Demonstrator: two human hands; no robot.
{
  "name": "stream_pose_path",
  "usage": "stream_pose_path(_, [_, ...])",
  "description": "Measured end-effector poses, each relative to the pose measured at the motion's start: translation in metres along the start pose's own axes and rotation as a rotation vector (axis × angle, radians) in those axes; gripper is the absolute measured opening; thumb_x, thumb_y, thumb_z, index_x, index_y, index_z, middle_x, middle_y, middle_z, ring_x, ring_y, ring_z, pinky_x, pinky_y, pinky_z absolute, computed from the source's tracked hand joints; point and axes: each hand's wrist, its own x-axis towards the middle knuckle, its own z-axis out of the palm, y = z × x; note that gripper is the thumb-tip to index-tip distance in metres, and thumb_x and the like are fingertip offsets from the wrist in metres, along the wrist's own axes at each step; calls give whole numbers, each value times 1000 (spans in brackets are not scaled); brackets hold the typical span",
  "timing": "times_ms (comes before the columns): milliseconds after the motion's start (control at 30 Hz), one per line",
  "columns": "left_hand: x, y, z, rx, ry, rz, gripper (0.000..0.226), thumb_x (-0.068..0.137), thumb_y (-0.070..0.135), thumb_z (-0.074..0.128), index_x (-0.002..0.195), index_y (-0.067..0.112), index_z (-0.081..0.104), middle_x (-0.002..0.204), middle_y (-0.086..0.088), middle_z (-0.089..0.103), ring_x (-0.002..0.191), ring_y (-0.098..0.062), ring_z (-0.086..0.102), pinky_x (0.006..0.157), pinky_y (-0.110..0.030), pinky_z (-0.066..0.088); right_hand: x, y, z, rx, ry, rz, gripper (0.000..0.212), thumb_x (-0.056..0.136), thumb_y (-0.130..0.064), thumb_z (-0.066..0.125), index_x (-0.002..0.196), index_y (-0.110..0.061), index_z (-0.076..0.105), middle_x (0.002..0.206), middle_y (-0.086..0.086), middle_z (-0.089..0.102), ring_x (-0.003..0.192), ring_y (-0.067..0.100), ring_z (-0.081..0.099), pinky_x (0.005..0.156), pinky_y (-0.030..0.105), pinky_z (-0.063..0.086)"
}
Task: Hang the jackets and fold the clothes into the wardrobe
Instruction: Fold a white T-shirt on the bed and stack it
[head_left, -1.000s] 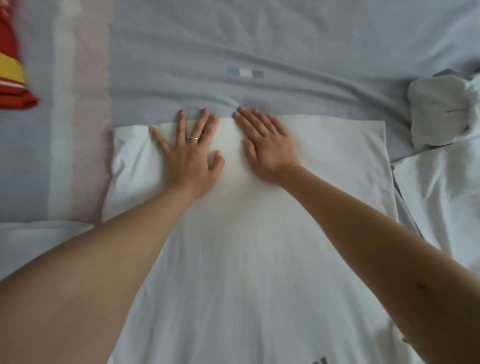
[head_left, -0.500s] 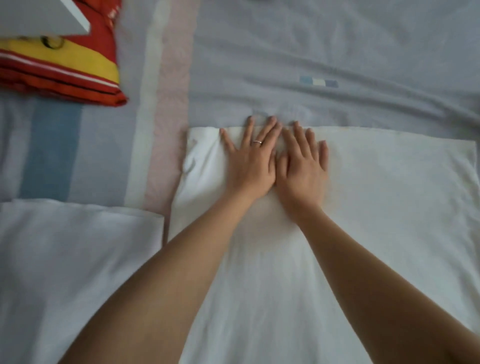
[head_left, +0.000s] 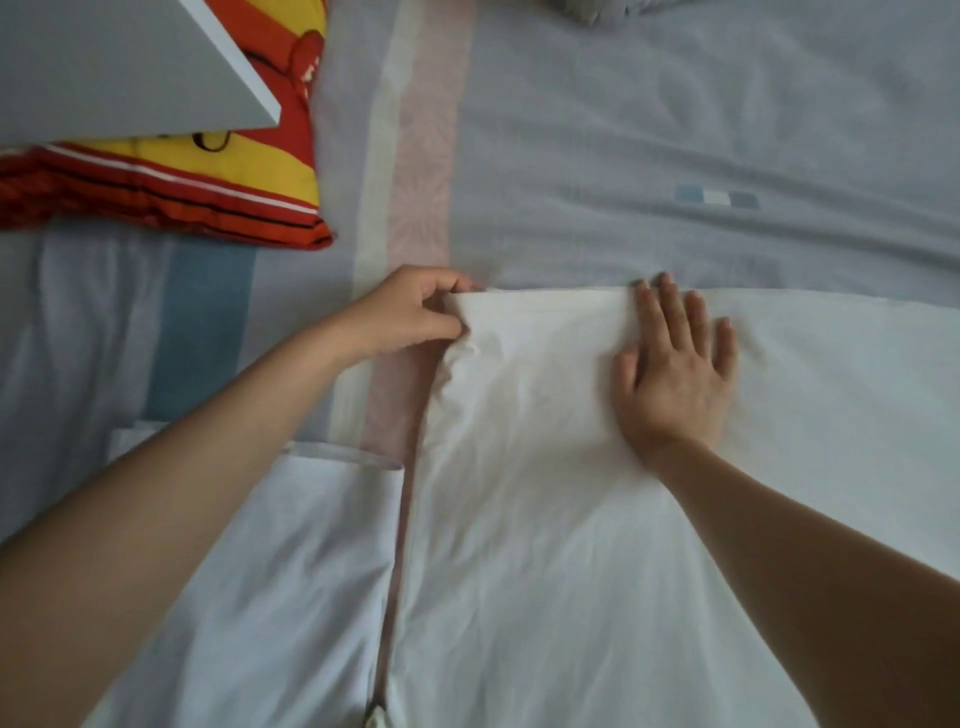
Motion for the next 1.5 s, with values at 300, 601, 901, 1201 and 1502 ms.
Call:
stream_pose_path(300, [-10, 17, -35, -3, -150, -71, 19, 76, 1, 74, 83, 13, 60, 76, -1, 60, 52, 1, 49, 48, -11, 40, 0, -1, -1, 13, 31, 7, 66, 83, -35, 33, 149, -28, 29, 157, -5, 26, 144, 21, 25, 117, 38, 6])
stream_pose_path(601, [5, 27, -39, 288, -82, -13, 26, 78, 11, 76, 68, 15, 52, 64, -1, 50, 47, 0, 46, 48, -17, 41, -1, -2, 0, 32, 59, 4, 67, 81, -33, 35, 147, -26, 34, 155, -4, 31, 143, 23, 27, 117, 41, 9])
stream_pose_path(901, [11, -41, 1, 495, 506, -9, 24, 73, 9, 72, 85, 19, 55, 71, 5, 57, 67, -18, 56, 66, -34, 43, -1, -1, 0, 8, 31, 1, 68, 81, -35, 31, 149, -28, 30, 157, -6, 26, 144, 22, 23, 118, 40, 6])
stream_pose_path(1201, [-34, -36, 112, 1068, 277, 443, 63, 87, 48, 40, 145, 23, 36, 156, 1, 26, 144, -24, 23, 108, -61, 19, 1, -2, 1, -12, 15, 3, 70, 81, -36, 27, 150, -29, 26, 158, -6, 23, 144, 21, 23, 117, 40, 6])
stream_pose_path(1502, [41, -26, 89, 820, 607, 253, 39, 84, 46, 51, 118, 29, 61, 129, 7, 56, 124, -22, 45, 101, -69, 22, 2, 1, 2, 12, 37, -19, 67, 83, -37, 31, 149, -27, 28, 157, -5, 25, 144, 21, 23, 117, 40, 6])
